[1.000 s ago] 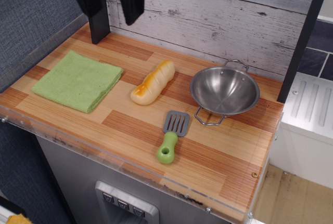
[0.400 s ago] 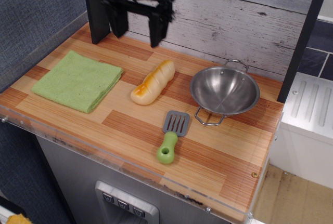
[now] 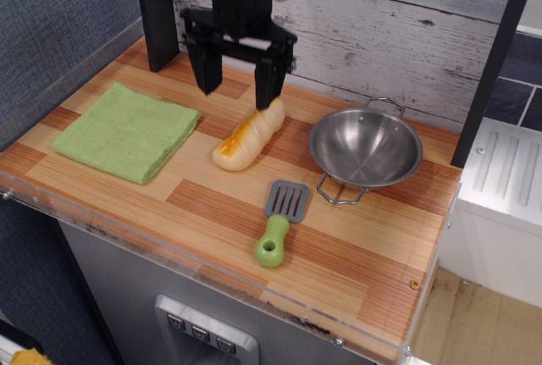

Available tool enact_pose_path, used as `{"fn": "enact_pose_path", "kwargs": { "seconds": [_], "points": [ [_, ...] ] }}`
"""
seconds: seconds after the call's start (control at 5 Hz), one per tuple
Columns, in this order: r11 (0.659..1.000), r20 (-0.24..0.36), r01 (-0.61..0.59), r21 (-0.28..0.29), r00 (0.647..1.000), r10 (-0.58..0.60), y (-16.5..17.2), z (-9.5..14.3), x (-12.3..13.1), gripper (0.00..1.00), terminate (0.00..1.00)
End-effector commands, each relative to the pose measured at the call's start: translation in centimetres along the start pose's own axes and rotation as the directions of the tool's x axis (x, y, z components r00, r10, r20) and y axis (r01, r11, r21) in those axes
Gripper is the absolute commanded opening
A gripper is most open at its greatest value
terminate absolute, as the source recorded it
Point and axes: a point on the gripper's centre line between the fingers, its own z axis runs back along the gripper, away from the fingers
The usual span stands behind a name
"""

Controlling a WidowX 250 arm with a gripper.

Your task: Move bread to left on top of green cloth

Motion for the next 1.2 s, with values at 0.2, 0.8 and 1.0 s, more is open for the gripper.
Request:
{"fn": "enact_pose_path", "kwargs": {
  "seconds": [0.2, 0.8, 1.0],
  "points": [
    [0.998, 0.003, -0.021, 0.053, 1.000, 0.021, 1.7, -1.4, 0.9, 1.00, 0.00],
    [0.999, -0.012, -0.019, -0.028, 1.000, 0.019, -0.5, -3.8, 3.1, 1.00, 0.00],
    [0.999, -0.037, -0.014, -0.032, 0.999, 0.013, -0.8, -5.0, 3.3, 1.00, 0.00]
  ]
}}
